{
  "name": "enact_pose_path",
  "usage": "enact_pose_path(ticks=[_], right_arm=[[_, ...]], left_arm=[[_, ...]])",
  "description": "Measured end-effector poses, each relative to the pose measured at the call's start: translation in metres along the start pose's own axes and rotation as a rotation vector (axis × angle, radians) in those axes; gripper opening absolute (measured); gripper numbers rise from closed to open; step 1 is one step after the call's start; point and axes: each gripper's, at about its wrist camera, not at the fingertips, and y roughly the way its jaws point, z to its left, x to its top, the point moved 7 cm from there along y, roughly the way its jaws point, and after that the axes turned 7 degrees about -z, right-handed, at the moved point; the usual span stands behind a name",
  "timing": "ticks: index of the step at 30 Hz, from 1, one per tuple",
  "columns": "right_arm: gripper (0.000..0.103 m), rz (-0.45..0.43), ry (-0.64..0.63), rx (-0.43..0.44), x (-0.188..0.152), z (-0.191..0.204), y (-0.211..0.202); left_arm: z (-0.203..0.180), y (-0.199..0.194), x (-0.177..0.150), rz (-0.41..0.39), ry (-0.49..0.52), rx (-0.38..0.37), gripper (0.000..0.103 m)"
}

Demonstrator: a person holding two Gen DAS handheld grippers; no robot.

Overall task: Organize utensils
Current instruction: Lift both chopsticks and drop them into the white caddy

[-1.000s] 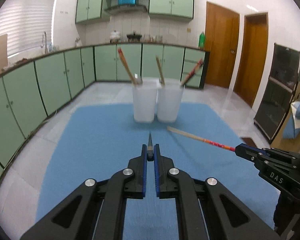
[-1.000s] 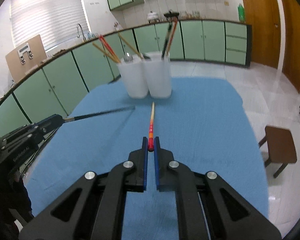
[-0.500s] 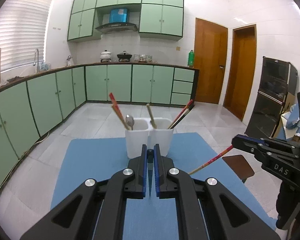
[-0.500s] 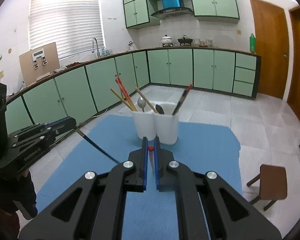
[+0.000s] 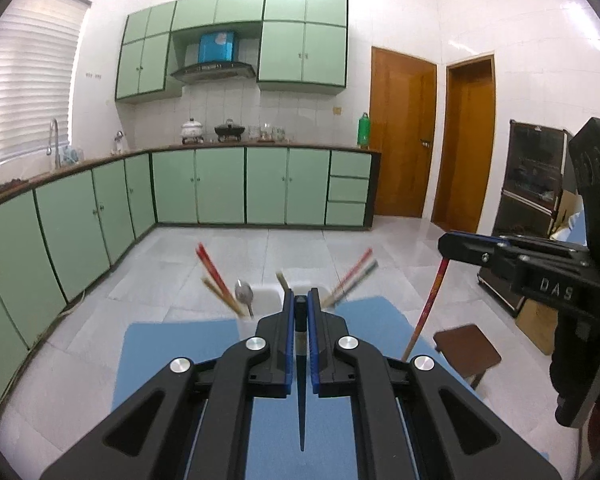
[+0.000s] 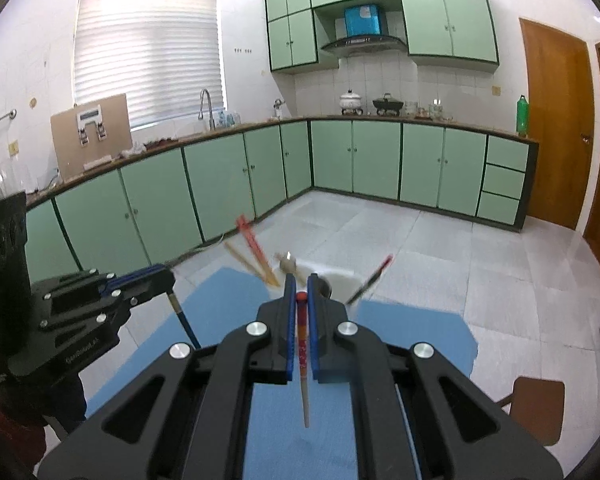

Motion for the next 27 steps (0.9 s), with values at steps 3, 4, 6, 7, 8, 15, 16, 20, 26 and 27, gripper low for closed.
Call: enact_pose_path(ticks=[3,4,6,7,8,15,16,20,26,27], right_arm=[[0.005,-0.035,-0.002,-0.007,0.023,-0.007,0.007],[0.005,-0.051,0.003,-0.009,0.033,-0.011,0.011],[0.005,-0.079,0.011,-0.020,0.052,-0.019,0.021],[0.005,-0.091,0.013,-0.023,0.058,-0.022,0.025],[0.005,-0.106,0.016,-0.027,0.066,-0.026,0.029],[0.005,-0.150,0.050,-0.043,0.093,-0.053,0.079],[0.005,-0.147,0.050,-0.045,0.092,-0.056,0.087],[0.005,-0.119,0.035,-0.062,0.082,-0.059,0.117],[0.006,-0.032,0.047,-0.058,0.048,-0.058,0.153],[0.007,-0.008,0.047,-0.055,0.040,-0.059,0.159]], left_arm=[[0.006,0.010,0.027,-0.044,0.002,0.012,0.006],[0.009,0.014,0.036,-0.060,0.005,0.020,0.006],[0.013,0.020,0.051,-0.087,0.010,0.034,0.006],[0.015,0.025,0.062,-0.104,0.009,0.040,0.006],[0.017,0.030,0.070,-0.118,0.008,0.043,0.006],[0.034,0.073,0.102,-0.185,0.010,0.080,0.006],[0.034,0.079,0.103,-0.190,0.009,0.081,0.006],[0.038,0.106,0.095,-0.182,0.002,0.078,0.006],[0.049,0.143,0.059,-0.081,-0.021,0.074,0.006],[0.051,0.147,0.053,-0.064,-0.023,0.072,0.006]])
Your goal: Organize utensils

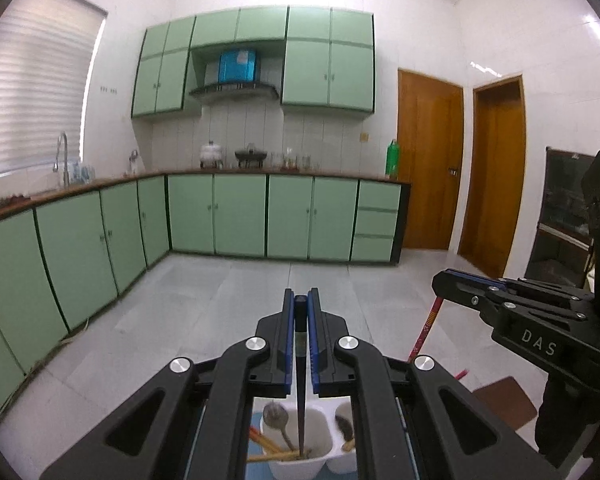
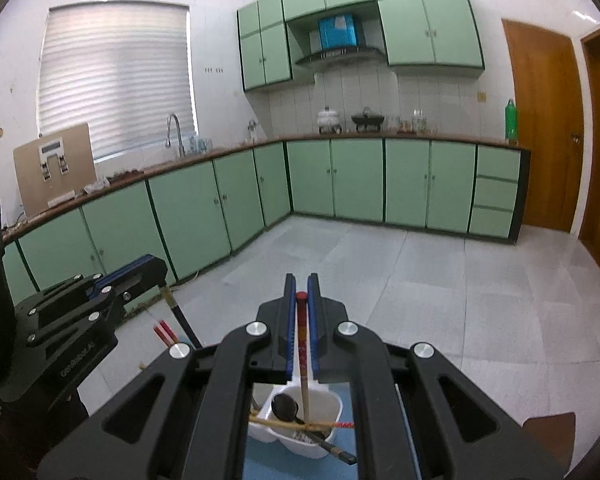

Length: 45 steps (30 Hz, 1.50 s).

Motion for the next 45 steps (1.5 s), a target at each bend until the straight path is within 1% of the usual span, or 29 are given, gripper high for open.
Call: enact_pose_path(ticks=[2,5,7,8,9,10,11,13,14,15,16,17,19,21,24,26,31,36,39,45], right_arm=[[0.009,0.027,-0.007,-0.011,-0.011,0.000,0.005],[0.016,0.041,0.001,-0.024,-0.023,0.001,0.004],[0.019,0.036,0.005,-0.036,-0.025,0.002,0.000],[0.024,0.030,0.007,-0.045,-0.025,0.001,-0.005],[0.030,0.022,0.008,-0.052,-0.026,0.001,-0.012],[0.033,0.015,0.009,-0.057,-0.026,0.001,-0.017],[0.038,0.006,0.009,-0.065,-0.027,-0.001,-0.025],[0.041,-0.012,0.003,-0.083,-0.030,-0.001,-0.042],[0.045,-0.018,0.002,-0.089,-0.032,-0.001,-0.052],[0.051,-0.022,0.003,-0.090,-0.035,-0.001,-0.060],[0.055,-0.026,0.004,-0.095,-0.040,0.000,-0.072],[0.060,-0.027,0.003,-0.101,-0.045,0.000,-0.080],[0.069,-0.035,-0.005,-0.113,-0.057,0.003,-0.100],[0.084,-0.037,-0.001,-0.119,-0.069,0.005,-0.117],[0.093,-0.034,0.011,-0.118,-0.091,0.010,-0.142],[0.096,-0.025,0.019,-0.114,-0.105,0.015,-0.156],[0.097,-0.013,0.028,-0.109,-0.134,0.028,-0.187],[0.097,0.009,0.047,-0.095,-0.154,0.043,-0.209],[0.097,0.019,0.041,-0.090,-0.163,0.052,-0.219],[0.097,0.019,0.011,-0.062,-0.168,0.072,-0.233]], left_arm=[[0.002,0.002,-0.010,0.019,0.000,0.001,0.008],[0.006,-0.002,-0.017,0.030,-0.001,0.002,0.013],[0.008,-0.008,-0.016,0.027,-0.002,0.007,0.021],[0.009,-0.011,-0.013,0.023,0.001,0.009,0.023],[0.009,-0.019,-0.012,0.015,0.006,0.012,0.027],[0.009,-0.023,-0.011,0.010,0.009,0.014,0.033],[0.010,-0.030,-0.011,0.006,0.011,0.017,0.036],[0.009,-0.045,-0.011,0.002,0.009,0.016,0.043],[0.009,-0.052,-0.012,0.003,0.009,0.017,0.044],[0.008,-0.063,-0.015,0.003,0.009,0.019,0.047],[0.008,-0.072,-0.017,0.001,0.007,0.021,0.052],[0.008,-0.080,-0.019,-0.002,0.003,0.021,0.054],[0.007,-0.096,-0.025,-0.003,-0.005,0.021,0.062],[0.005,-0.115,-0.037,0.006,-0.015,0.027,0.069],[0.002,-0.138,-0.054,0.027,-0.025,0.032,0.077],[-0.001,-0.150,-0.066,0.042,-0.026,0.038,0.080],[-0.003,-0.178,-0.095,0.094,-0.039,0.052,0.086],[-0.008,-0.203,-0.116,0.127,-0.031,0.064,0.089],[-0.013,-0.215,-0.120,0.131,-0.029,0.064,0.090],[-0.029,-0.236,-0.120,0.115,-0.014,0.046,0.090]])
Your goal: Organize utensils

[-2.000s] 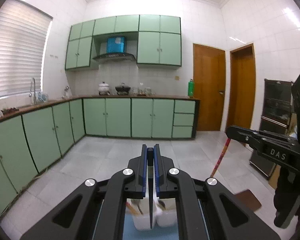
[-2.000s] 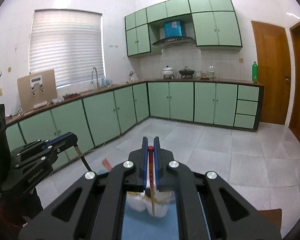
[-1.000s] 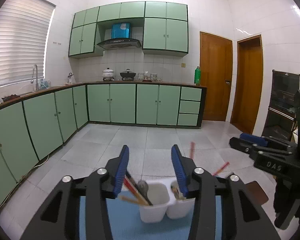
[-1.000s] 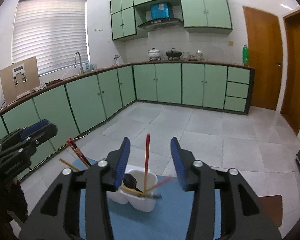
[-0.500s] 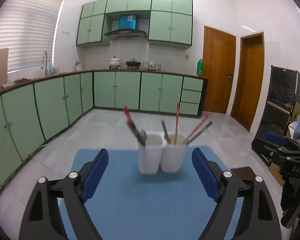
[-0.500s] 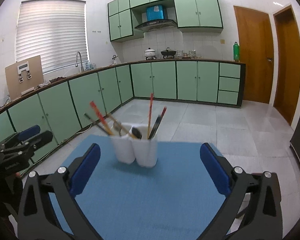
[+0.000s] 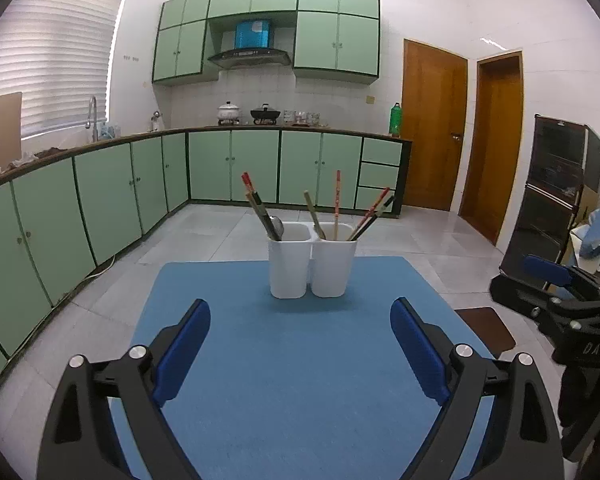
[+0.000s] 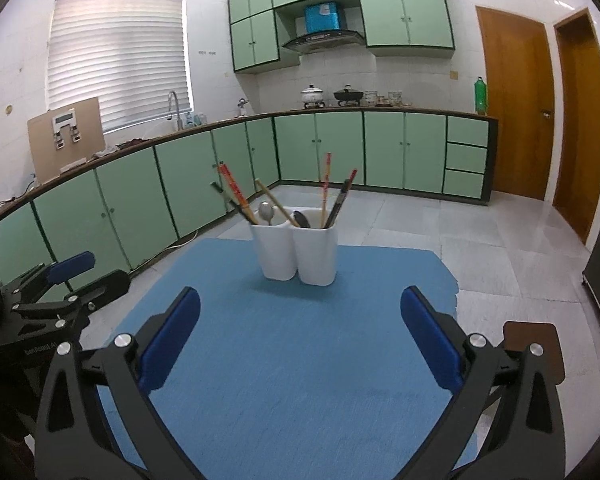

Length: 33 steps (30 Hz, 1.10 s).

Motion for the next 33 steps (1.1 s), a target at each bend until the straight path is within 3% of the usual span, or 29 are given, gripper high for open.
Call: enact_pose_path(ticks=[12,33], right_arm=[[0.097,-0.036,-0.015,0.023,0.012,0.017,-0.019],[0.097,-0.050,-0.027,0.030,0.014,0.023,-0.026]], left_arm=[[-0.011,-0.032,0.010,-0.068,0.022,0.004,0.090],[-0.009,-0.044,0.013,-0.102,0.013,0.009,0.090]])
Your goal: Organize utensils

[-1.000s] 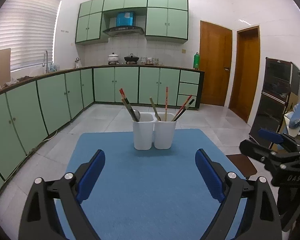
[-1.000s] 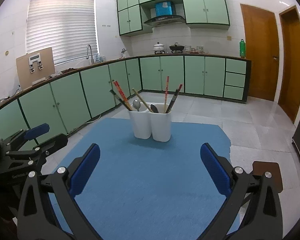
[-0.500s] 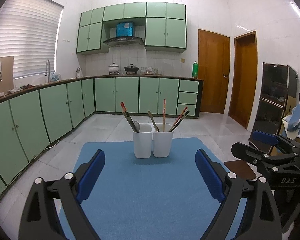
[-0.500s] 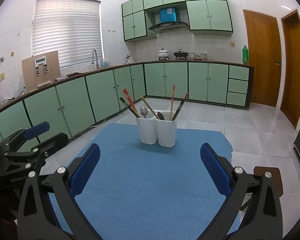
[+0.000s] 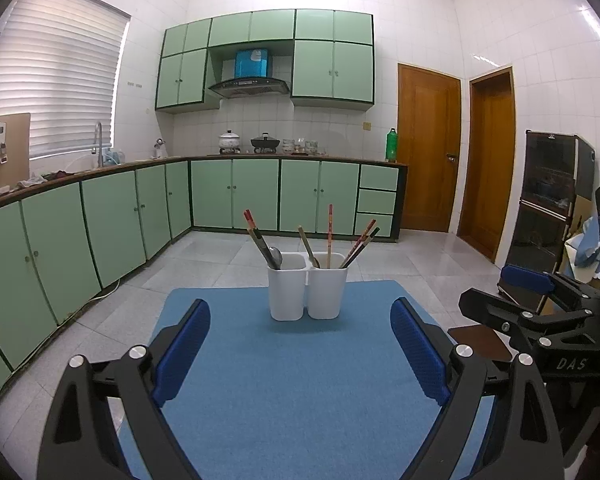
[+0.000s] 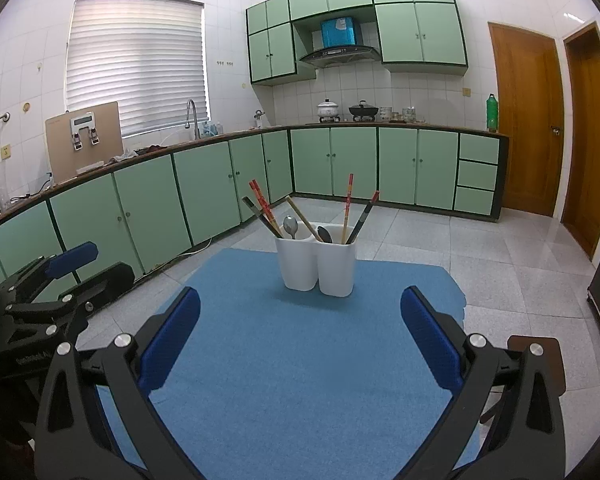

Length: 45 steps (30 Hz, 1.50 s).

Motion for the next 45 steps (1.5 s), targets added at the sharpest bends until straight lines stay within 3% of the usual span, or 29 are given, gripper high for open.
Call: enact_pose_path(ticks=[45], right_arm=[[0.097,0.008,-0.001,0.000,-0.0022,0.0058,0.0030]], left_arm=[[-0.0018,0.0000,0.0019,-0.001,0.000,0.004,0.090]])
